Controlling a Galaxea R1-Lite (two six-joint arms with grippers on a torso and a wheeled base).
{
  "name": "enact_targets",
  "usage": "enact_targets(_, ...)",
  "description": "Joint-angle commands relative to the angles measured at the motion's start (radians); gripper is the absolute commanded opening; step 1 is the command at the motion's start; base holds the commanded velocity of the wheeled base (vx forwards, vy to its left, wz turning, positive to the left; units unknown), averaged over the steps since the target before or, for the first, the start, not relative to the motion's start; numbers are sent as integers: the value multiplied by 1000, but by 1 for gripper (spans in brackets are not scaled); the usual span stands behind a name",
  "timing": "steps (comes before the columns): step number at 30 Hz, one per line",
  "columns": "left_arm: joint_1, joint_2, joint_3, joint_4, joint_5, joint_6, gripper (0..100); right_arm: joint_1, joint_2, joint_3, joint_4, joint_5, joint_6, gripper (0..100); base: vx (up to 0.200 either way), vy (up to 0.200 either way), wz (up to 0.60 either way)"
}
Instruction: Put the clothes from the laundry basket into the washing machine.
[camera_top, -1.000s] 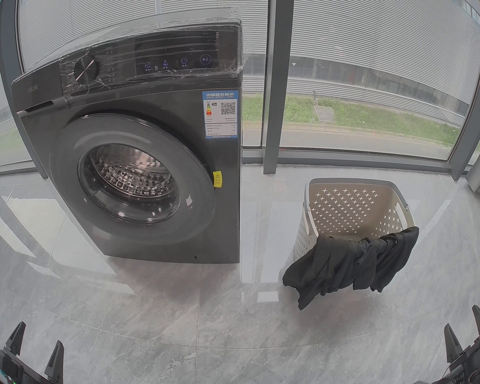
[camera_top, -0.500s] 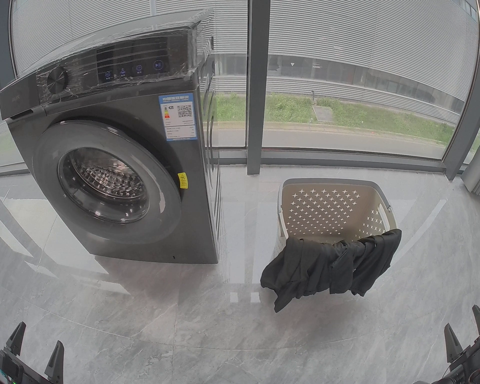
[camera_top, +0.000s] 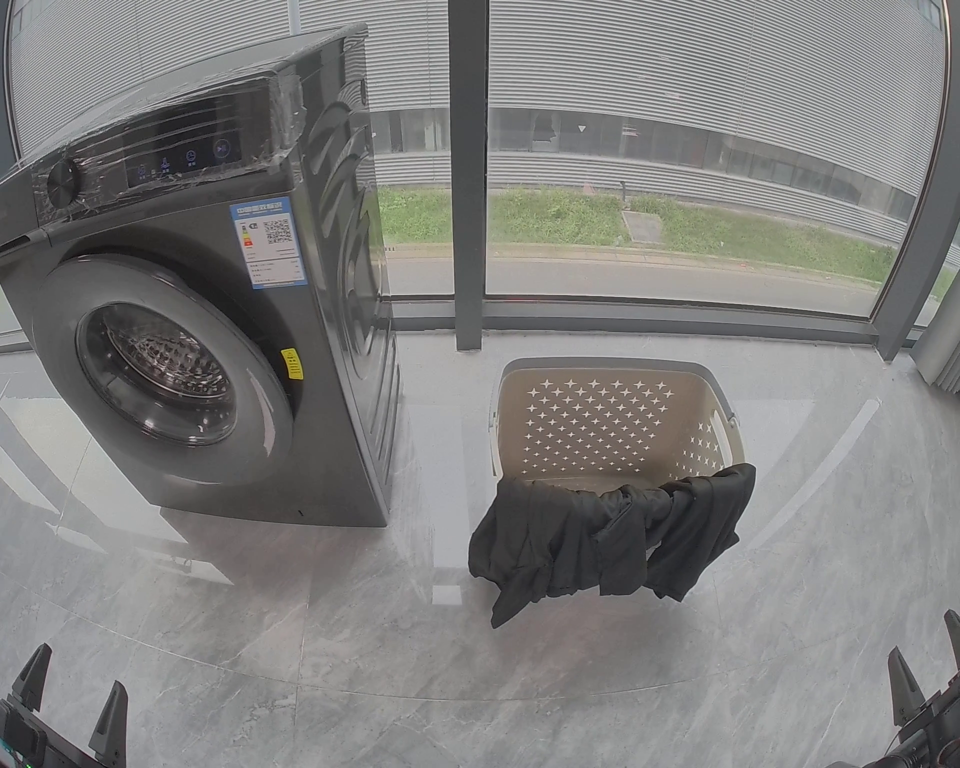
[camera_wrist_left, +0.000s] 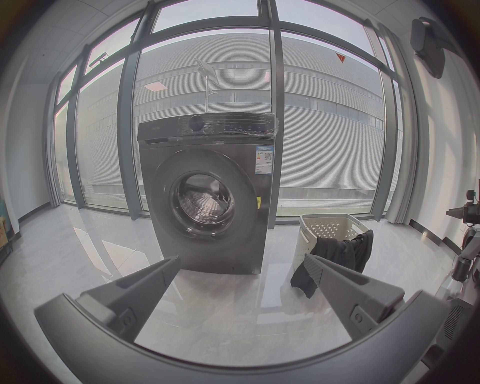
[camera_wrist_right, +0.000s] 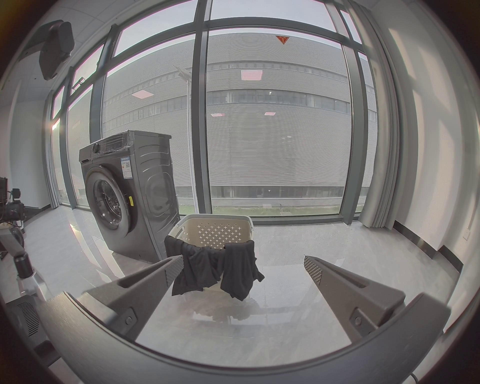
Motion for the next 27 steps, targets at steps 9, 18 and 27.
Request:
enact_targets(9, 0, -18, 15, 0, 1, -2, 100, 0, -16, 18, 0, 0, -1, 100, 0, -133, 0)
enact_targets(18, 0, -18, 15, 0, 1, -2, 100, 0, -16, 18, 0, 0, -1, 100, 0, 0, 0)
enact_targets(27, 0, -18, 15, 0, 1, -2, 100, 0, -16, 18, 0, 0, -1, 100, 133, 0, 0)
